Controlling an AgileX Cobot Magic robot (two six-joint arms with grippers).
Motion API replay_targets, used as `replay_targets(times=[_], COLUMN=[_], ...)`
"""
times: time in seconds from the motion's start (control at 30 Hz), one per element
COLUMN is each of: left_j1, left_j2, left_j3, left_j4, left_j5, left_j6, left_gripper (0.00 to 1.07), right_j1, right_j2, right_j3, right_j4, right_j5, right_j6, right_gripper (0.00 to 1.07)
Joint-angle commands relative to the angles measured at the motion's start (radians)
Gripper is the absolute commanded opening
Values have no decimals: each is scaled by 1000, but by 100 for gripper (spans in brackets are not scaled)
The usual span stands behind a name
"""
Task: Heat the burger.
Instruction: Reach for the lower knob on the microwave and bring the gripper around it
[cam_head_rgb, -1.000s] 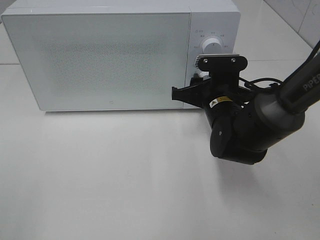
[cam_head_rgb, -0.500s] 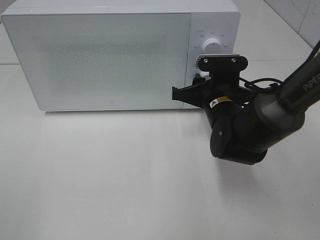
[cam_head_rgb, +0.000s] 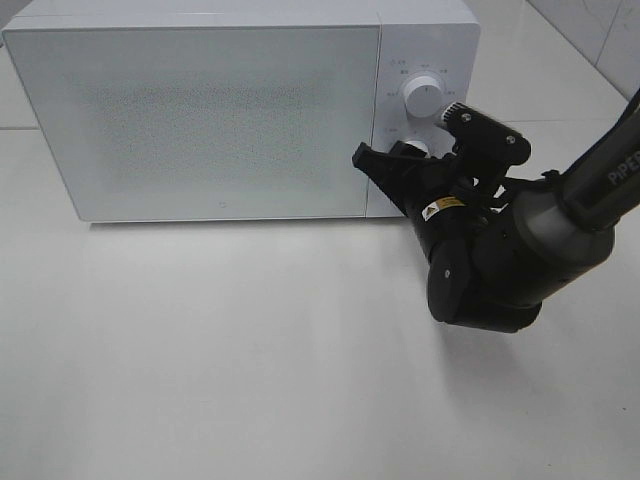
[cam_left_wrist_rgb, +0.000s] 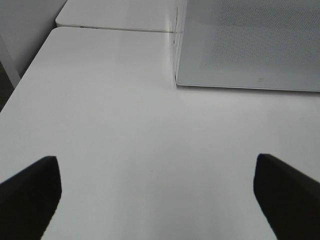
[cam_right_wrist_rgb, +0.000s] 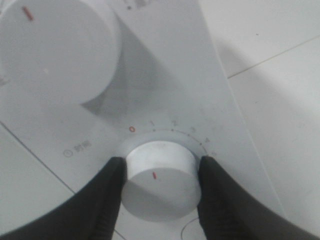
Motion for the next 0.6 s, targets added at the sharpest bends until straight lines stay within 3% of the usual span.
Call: replay_targets(times=[0.03,0.4,0.6], left_j1=[2,2,2], left_j2=[-19,-19,-19], left_j3=[5,5,5], left_j4=[-9,-9,-9], left_j5=[-5,-5,-5], left_j6=[-4,-4,-4], left_gripper=[100,100,100], right_j1=[0,0,0], right_j2=[-8,-8,-8], right_j3=[-25,-25,-25], right_j4=[-121,-171,-160], right_j5=[-79,-166,-192], right_j6=[295,880,1065], right_gripper=[0,0,0])
